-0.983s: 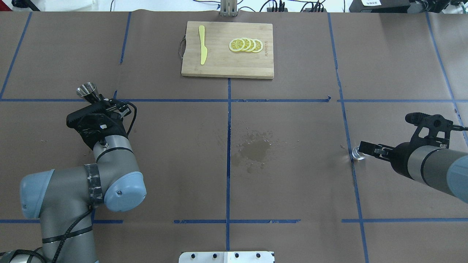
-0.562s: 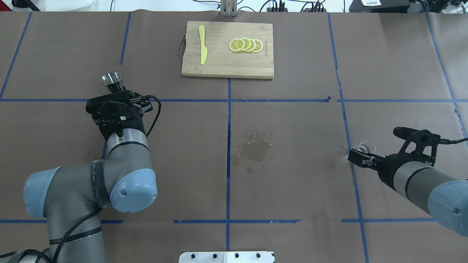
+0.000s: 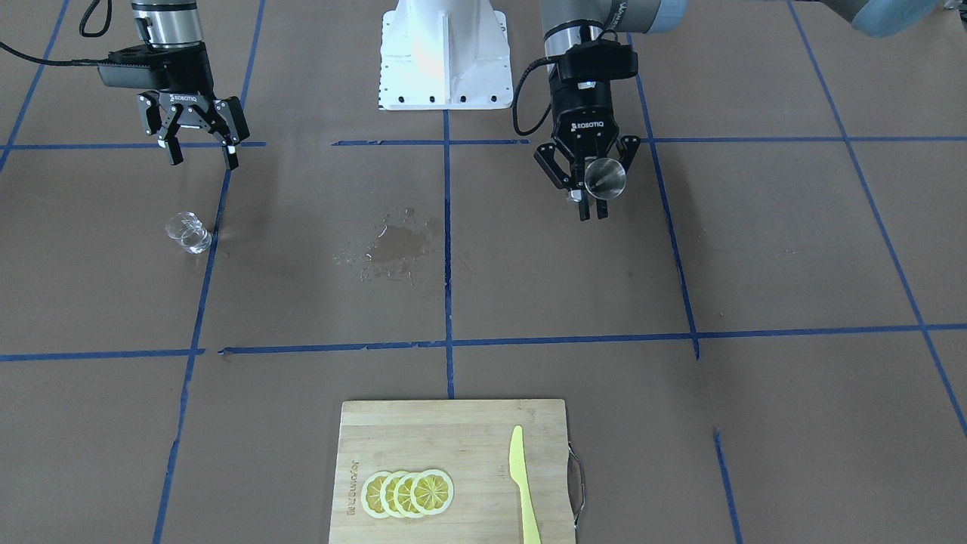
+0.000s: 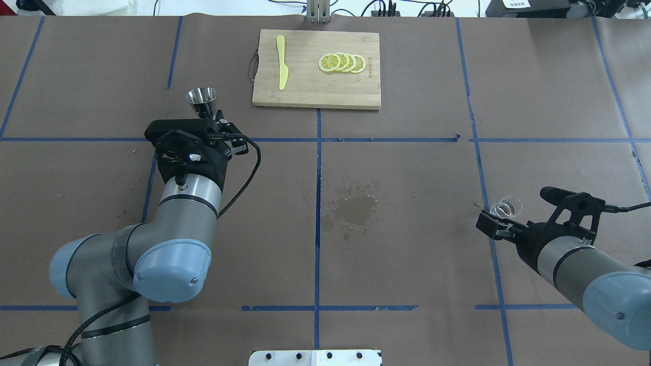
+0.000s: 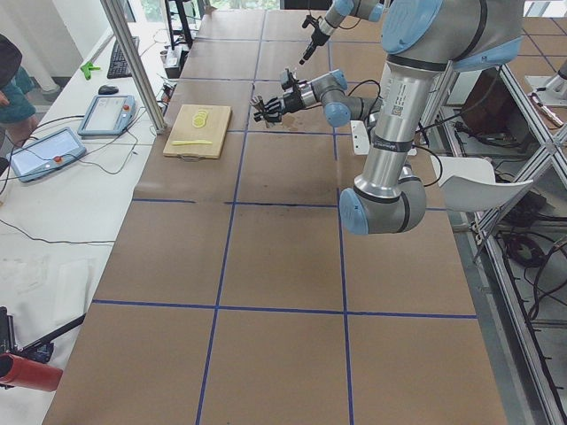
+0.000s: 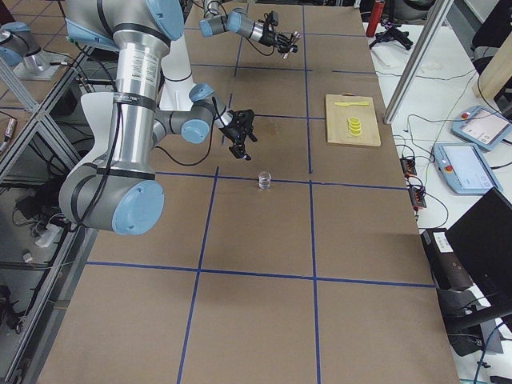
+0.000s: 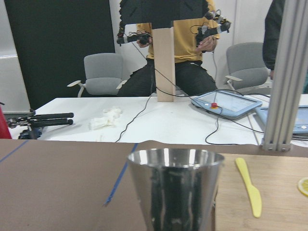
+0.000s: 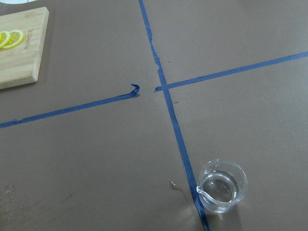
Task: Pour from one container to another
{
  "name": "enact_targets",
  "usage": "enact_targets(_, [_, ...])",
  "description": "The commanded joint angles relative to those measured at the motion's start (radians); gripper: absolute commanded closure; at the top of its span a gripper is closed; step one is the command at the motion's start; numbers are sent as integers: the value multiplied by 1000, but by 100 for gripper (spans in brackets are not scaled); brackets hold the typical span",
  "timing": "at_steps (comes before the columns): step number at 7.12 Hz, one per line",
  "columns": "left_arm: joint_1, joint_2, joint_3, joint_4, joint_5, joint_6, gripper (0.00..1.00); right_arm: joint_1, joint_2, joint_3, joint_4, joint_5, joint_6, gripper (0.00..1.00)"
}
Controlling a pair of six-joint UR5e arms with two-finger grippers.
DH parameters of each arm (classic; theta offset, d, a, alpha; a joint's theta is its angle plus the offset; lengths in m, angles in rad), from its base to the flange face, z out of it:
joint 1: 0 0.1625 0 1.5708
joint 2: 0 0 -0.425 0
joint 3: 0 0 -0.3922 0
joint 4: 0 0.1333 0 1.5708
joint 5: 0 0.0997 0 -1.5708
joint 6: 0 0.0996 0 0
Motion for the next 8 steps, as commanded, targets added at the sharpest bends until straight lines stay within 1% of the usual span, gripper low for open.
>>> enact_targets(1, [2,4,176,-446,-118,196,100,-48,-5,-6,-1,-130,10,0])
enact_targets(2, [5,3,172,-461,-123,229,100,-101,-28,-34,-2,-255,9,0])
enact_targets(3, [5,1,151,-472,-149,267,100,-146,-40,-81,-4,-370,9,0])
enact_targets(4, [5,6,143,-569,-253,286,100,-161,-42,-124,-2,-437,9,0])
enact_targets(5, [3,9,143,-675,-331,377,100,-175,-58,-149,-2,-475,12,1])
enact_targets(6, [3,9,143,-704,-335,407,100,-213,-62,-192,1,-538,33,1])
enact_targets(7, [3,9,145,-705,-338,410,100,-244,-56,-223,1,-592,70,1])
enact_targets(8, [2,15,145,-705,-338,412,100,-247,-49,-250,1,-624,72,1])
